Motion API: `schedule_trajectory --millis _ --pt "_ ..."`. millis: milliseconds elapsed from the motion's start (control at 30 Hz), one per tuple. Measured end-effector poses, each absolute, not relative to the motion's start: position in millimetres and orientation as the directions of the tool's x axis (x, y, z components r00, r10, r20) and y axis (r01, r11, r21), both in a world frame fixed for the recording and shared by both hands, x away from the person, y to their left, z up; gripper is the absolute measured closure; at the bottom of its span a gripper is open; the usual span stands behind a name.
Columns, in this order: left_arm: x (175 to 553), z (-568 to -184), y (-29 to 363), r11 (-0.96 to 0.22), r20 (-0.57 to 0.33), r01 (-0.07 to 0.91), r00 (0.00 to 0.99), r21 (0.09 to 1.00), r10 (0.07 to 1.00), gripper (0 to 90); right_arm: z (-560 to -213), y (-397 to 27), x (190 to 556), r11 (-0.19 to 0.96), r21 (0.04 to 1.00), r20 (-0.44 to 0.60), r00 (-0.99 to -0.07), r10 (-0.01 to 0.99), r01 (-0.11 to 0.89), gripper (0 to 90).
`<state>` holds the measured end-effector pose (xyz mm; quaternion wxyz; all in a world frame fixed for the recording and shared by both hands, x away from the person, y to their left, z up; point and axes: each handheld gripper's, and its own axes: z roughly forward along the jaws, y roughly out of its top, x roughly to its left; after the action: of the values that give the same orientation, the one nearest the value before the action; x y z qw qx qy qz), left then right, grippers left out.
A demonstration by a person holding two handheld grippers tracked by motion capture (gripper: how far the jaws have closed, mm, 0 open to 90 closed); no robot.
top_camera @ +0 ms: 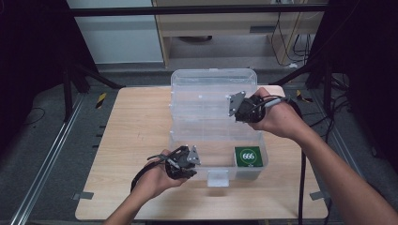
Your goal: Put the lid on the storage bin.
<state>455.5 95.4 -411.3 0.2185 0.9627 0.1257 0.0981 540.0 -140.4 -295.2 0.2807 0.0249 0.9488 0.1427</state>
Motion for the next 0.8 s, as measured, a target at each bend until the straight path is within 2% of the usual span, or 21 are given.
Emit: schedule_trajectory --millis 533,667,733,800 --pt "454.0 -412.5 95.5 -0.868 0.136 0.200 0.947 0.455 0.290 76.6 -296.6 -143.1 519.5 0.948 0.313 -0.553 -0.823 0.129 -0.062 86.2" --pt "450.9 -413.3 94.7 -0.855 0.117 0.242 0.937 0.458 0.328 76.3 -297.6 -144.2 513.3 0.945 0.320 -0.561 -0.818 0.129 -0.071 86.1" --pt "453.5 -412.6 95.0 -0.867 0.141 0.203 0.945 0.454 0.295 76.2 -298.6 -143.8 510.7 0.943 0.326 -0.565 -0.814 0.133 -0.073 86.2" --pt "453.2 -413.0 94.9 -0.864 0.139 0.207 0.944 0.459 0.300 76.0 -298.7 -144.4 508.9 0.941 0.331 -0.563 -0.815 0.135 -0.073 86.4"
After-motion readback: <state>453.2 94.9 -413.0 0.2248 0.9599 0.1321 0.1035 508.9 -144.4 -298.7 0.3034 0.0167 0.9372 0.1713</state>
